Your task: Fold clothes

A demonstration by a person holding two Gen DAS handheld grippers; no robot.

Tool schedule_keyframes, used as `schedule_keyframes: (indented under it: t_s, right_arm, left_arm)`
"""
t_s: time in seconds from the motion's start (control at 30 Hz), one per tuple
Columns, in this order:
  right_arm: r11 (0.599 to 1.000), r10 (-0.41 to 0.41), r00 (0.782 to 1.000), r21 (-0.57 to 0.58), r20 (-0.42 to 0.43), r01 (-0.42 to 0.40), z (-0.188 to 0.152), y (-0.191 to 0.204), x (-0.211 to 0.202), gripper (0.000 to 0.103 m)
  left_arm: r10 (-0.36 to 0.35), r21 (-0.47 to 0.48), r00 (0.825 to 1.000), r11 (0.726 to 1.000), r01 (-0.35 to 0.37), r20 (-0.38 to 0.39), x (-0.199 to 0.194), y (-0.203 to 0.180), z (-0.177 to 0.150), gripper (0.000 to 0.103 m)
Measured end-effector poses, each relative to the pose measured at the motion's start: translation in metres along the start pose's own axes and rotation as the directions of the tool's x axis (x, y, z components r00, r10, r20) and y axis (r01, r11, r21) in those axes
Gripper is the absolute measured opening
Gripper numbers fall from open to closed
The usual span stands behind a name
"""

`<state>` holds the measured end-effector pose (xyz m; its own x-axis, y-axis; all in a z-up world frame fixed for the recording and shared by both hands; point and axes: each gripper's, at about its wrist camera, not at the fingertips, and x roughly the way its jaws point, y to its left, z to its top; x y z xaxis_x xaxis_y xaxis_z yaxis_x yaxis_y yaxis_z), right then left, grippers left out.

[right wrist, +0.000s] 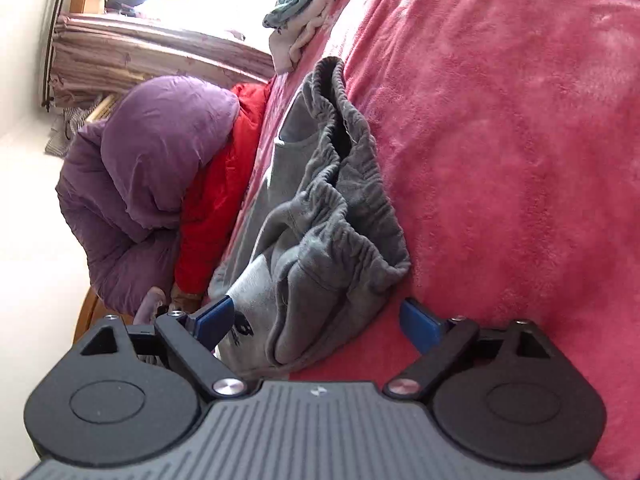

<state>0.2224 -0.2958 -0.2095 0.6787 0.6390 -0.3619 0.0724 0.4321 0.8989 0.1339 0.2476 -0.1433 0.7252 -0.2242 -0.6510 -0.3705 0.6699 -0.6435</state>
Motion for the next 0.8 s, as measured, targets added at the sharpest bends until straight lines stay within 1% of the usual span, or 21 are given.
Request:
schedule_keyframes:
  t_s: [0.07,0.1,0.17,0.23,0.27,0.3,0.33,0.37,0.43,0.5,0.53,0.57,0.6,0.63,0.7,0.73,0.77,0.8]
  right_arm:
    - [1.0,0.009,0.999,0.027,0.033,-0.01,0.001,-0.001,0.003,0.09]
    - [0.999,0.013,0.999,0.041,0.049,-0.015,0.002,-0.002,0.004,0.089]
    - [0.999,0.013,0.997,0.05,0.072,-0.017,0.001,-0.004,0.007,0.088]
    - [0.999,0.012,0.996,0.049,0.088,-0.016,0.002,-0.003,0.01,0.088]
    - [0.999,0.011,0.995,0.044,0.097,-0.016,0.002,-0.003,0.012,0.088]
    - [0.999,0.009,0.994,0.037,0.107,-0.013,0.002,-0.002,0.014,0.087]
    - [1.0,0.004,0.993,0.029,0.116,-0.008,0.003,-0.001,0.015,0.082]
    - [1.0,-0.009,0.993,0.017,0.121,0.007,0.003,-0.001,0.018,0.077]
    - [1.0,-0.027,0.993,-0.006,0.118,0.028,0.006,-0.002,0.023,0.046]
    - [0.999,-0.027,0.993,-0.019,0.117,0.03,0.008,-0.003,0.026,0.037]
    - [1.0,-0.018,0.993,-0.023,0.116,0.021,0.01,-0.003,0.026,0.034]
    - [1.0,-0.006,0.993,-0.028,0.115,0.009,0.012,-0.002,0.025,0.033]
    - [1.0,0.007,0.994,-0.026,0.113,-0.004,0.014,-0.001,0.023,0.033]
    - [1.0,0.009,0.994,-0.015,0.105,-0.008,0.017,-0.002,0.018,0.032]
    - [1.0,0.002,0.997,0.014,0.082,-0.003,0.022,-0.005,0.007,0.032]
    - [1.0,-0.001,0.998,0.028,0.07,-0.001,0.024,-0.007,0.002,0.031]
    - [0.999,-0.005,0.998,0.042,0.059,0.002,0.026,-0.009,-0.003,0.031]
    - [0.998,-0.007,0.999,0.055,0.047,0.005,0.029,-0.011,-0.009,0.031]
  left_arm:
    - [-0.029,0.004,1.0,1.0,0.029,-0.004,0.006,0.001,-0.003,0.067]
    - [-0.017,0.055,1.0,0.998,0.016,0.017,0.008,-0.006,-0.004,0.067]
    - [0.002,0.155,0.998,0.988,-0.011,0.06,0.012,-0.019,-0.007,0.062]
    - [0.017,0.253,0.994,0.967,-0.043,0.106,0.016,-0.032,-0.009,0.058]
    - [0.023,0.3,0.991,0.952,-0.061,0.129,0.018,-0.038,-0.01,0.051]
    - [0.027,0.346,0.988,0.935,-0.079,0.152,0.02,-0.044,-0.012,0.046]
    - [0.03,0.391,0.984,0.915,-0.098,0.176,0.022,-0.051,-0.013,0.037]
    - [0.033,0.434,0.979,0.893,-0.118,0.199,0.024,-0.057,-0.014,0.032]
    - [0.033,0.516,0.969,0.842,-0.159,0.246,0.028,-0.07,-0.017,0.03]
    - [0.028,0.59,0.956,0.782,-0.203,0.292,0.031,-0.083,-0.019,0.029]
    - [0.022,0.626,0.948,0.746,-0.227,0.318,0.033,-0.089,-0.021,0.029]
    - [-0.008,0.68,0.924,0.679,-0.276,0.382,0.031,-0.093,-0.032,0.029]
    - [-0.044,0.724,0.896,0.607,-0.327,0.442,0.029,-0.097,-0.042,0.029]
    - [-0.086,0.757,0.865,0.531,-0.381,0.495,0.026,-0.1,-0.052,0.03]
    - [-0.185,0.789,0.793,0.37,-0.491,0.581,0.022,-0.108,-0.073,0.03]
    - [-0.241,0.786,0.753,0.288,-0.547,0.612,0.02,-0.111,-0.084,0.031]
    - [-0.288,0.778,0.723,0.212,-0.591,0.628,0.018,-0.114,-0.093,0.031]
    - [-0.209,0.829,0.804,0.201,-0.522,0.557,0.022,-0.104,-0.09,0.031]
